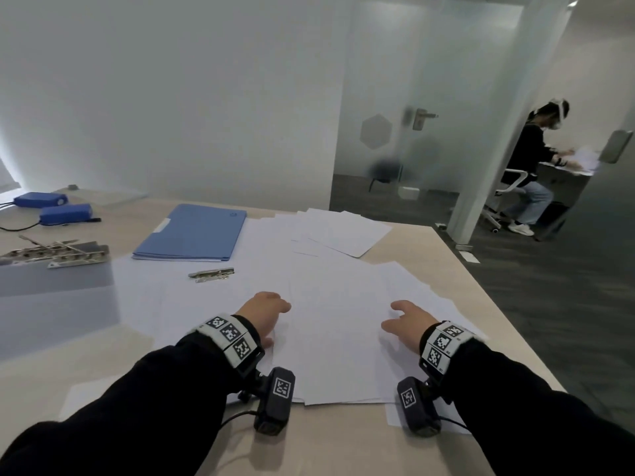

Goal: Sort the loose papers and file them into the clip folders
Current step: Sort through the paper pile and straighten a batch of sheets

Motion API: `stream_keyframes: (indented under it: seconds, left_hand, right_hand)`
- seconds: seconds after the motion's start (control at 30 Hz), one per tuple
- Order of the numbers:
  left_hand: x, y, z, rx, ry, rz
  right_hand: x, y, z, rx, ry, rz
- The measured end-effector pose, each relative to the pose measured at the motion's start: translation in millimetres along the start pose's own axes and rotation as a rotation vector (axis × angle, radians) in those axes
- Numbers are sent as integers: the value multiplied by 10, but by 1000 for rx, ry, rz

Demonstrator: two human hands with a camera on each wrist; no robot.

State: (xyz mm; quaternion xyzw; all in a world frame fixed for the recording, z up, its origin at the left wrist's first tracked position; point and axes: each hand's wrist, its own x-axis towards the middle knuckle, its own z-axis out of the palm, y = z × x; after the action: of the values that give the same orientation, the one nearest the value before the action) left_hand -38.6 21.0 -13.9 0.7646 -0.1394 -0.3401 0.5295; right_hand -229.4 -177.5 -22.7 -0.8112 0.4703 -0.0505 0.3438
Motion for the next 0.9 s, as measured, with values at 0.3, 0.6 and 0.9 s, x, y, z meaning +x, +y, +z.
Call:
stream_keyframes:
  seconds: [0.3,0.6,0.9]
  left_hand:
    - [134,65,144,-24,2,-51]
    - [199,126,225,186,-16,-83]
    - [-155,149,360,-35,-39,333]
  right_hand:
    - [0,29,85,94,-3,-16]
    - [61,118,75,233,23,18]
    - [-23,217,33,606,53,-48]
